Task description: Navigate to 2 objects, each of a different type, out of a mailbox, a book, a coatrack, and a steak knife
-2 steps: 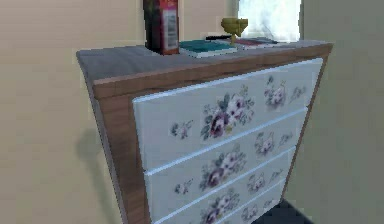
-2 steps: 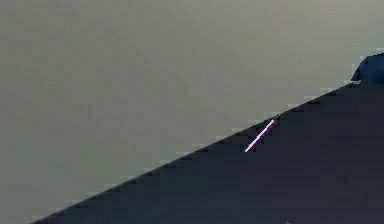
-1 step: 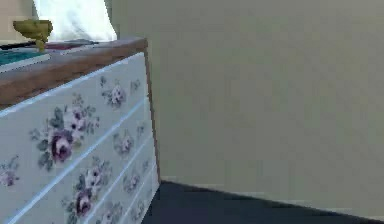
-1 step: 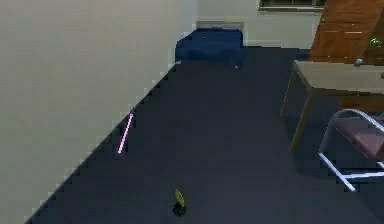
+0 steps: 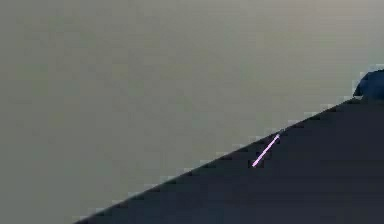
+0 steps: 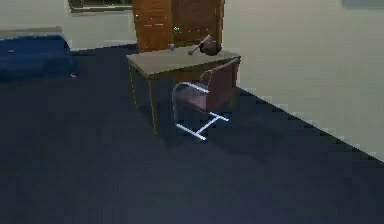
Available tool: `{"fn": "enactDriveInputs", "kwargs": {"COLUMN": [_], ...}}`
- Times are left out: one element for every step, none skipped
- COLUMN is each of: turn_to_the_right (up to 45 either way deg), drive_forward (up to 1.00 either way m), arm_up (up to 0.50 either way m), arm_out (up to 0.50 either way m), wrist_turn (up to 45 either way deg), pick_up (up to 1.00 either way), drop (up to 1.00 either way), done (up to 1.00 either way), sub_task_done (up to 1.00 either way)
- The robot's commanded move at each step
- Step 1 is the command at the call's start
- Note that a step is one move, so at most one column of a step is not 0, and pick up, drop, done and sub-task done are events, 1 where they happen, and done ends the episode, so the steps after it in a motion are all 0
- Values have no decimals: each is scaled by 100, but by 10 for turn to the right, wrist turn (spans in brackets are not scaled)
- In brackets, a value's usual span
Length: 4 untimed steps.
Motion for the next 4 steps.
{"fn": "enactDriveInputs", "kwargs": {"turn_to_the_right": [450, 300, 0, -180], "drive_forward": [0, 0, 95, 0], "arm_up": [0, 0, 0, 0], "arm_out": [0, 0, 0, 0], "wrist_turn": [0, 0, 0, 0], "pick_up": [0, 0, 0, 0], "drop": [0, 0, 0, 0], "done": [0, 0, 0, 0], "sub_task_done": [0, 0, 0, 0]}}
